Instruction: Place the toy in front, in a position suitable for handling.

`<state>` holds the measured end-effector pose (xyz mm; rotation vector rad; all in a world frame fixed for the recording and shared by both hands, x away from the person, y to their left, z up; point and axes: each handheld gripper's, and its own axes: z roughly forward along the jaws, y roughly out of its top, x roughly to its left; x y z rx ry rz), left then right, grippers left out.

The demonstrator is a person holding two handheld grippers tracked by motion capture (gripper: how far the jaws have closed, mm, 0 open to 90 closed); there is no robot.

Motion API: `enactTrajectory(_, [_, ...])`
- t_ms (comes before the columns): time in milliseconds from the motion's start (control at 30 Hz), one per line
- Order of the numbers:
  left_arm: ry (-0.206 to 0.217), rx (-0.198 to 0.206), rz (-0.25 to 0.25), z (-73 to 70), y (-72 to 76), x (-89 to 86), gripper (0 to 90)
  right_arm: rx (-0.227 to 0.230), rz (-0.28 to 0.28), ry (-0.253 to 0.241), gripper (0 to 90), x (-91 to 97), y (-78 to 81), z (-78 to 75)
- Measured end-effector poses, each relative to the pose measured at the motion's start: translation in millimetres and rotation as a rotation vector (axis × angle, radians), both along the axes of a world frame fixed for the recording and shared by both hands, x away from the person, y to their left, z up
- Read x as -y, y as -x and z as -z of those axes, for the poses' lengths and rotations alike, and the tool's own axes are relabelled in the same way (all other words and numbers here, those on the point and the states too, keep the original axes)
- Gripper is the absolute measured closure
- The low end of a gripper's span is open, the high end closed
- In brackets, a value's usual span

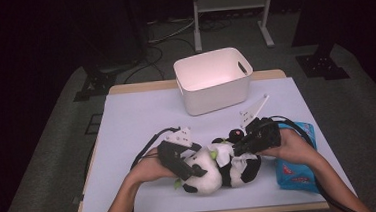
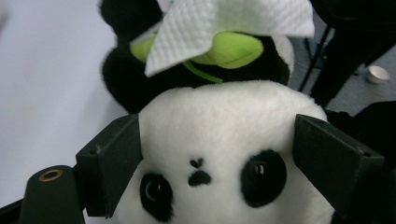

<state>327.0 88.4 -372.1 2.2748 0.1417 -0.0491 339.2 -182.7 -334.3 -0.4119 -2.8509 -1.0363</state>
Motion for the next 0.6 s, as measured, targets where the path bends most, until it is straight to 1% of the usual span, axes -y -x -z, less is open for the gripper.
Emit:
enactTrajectory(33, [-0.006, 0.002, 0.003, 1.3, 0.7, 1.2, 15.9, 0.01, 0.008, -0.001, 82.0, 1.7, 0.8, -1.1])
enactTrajectory(100, [0.003, 0.007, 0.002, 1.8, 1.6, 2.1, 16.0, 0.028, 0.033, -0.013, 82.2, 8.5, 0.7, -4.0])
enactTrajectory(167, [-0.005, 0.014, 0.005, 1.9, 2.7, 2.7, 16.1, 0.042, 0.064, -0.024, 82.6, 18.4, 0.2, -7.4])
enactTrajectory(200, [-0.009, 0.023, 0.006, 1.7, 3.3, 3.0, 16.1, 0.055, 0.084, -0.028, 82.9, 24.0, 0.3, -9.2])
enactTrajectory(267, [-0.01, 0.026, 0.005, 1.8, 3.6, 3.1, 16.1, 0.072, 0.125, -0.029, 83.0, 36.7, 0.2, -12.0])
enactTrajectory(367, [-0.01, 0.033, 0.003, 1.9, 3.1, 2.6, 16.1, 0.08, 0.2, -0.027, 83.3, 59.7, 0.4, -13.0])
enactTrajectory(467, [-0.008, 0.033, 0.004, 2.4, 2.8, 2.0, 16.1, 0.098, 0.273, -0.026, 83.5, 87.0, -0.2, -9.7])
enactTrajectory(567, [-0.009, 0.037, 0.005, 1.8, 2.8, 1.6, 16.1, 0.098, 0.353, -0.033, 83.5, 113.6, 1.7, -5.6])
enactTrajectory(600, [-0.009, 0.037, 0.004, 1.4, 3.0, 1.5, 16.1, 0.105, 0.377, -0.033, 83.5, 120.9, 3.1, -4.3])
